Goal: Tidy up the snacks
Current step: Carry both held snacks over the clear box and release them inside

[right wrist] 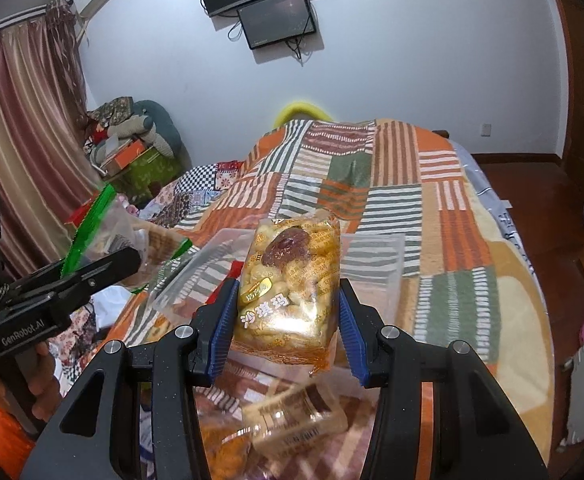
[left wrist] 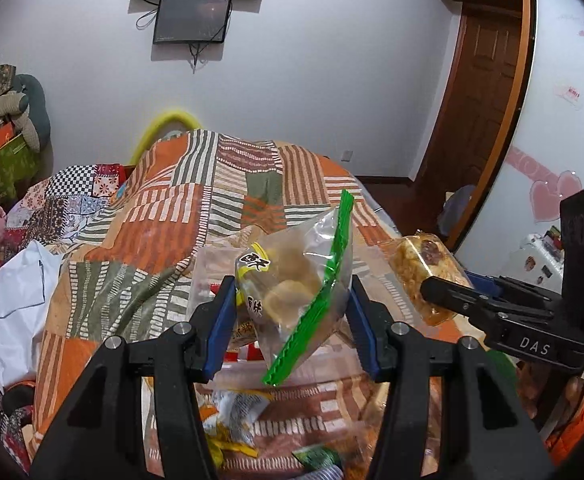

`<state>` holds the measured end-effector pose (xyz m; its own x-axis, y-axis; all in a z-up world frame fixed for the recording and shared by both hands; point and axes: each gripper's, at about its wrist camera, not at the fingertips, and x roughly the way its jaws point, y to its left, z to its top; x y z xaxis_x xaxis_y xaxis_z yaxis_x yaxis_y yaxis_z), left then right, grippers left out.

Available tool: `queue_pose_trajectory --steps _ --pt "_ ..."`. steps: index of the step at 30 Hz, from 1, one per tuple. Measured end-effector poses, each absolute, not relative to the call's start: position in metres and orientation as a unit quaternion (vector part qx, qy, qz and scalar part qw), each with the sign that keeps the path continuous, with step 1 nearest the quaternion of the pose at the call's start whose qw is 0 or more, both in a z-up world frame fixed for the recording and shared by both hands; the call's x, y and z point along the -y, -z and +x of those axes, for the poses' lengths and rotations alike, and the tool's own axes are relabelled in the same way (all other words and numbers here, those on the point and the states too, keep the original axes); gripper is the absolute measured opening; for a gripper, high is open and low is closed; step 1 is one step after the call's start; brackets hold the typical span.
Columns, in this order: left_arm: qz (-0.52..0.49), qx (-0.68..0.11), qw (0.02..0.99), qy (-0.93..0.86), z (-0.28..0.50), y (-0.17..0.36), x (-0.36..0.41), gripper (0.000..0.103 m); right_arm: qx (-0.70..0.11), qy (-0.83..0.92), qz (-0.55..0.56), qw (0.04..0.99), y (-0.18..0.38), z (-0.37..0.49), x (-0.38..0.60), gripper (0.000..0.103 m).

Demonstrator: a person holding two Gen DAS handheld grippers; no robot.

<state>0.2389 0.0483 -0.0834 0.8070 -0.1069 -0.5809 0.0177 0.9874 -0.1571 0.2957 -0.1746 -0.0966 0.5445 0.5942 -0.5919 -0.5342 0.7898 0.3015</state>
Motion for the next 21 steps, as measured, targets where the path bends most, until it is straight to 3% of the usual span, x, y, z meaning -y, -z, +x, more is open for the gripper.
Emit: queue_pose_trajectory --steps 21 --pt "-0.067 -0.381 0.922 0.013 0.304 0.137 -0.061 0.053 -0.427 -0.337 -0.019 0.839 0.143 0.338 0.126 0.044"
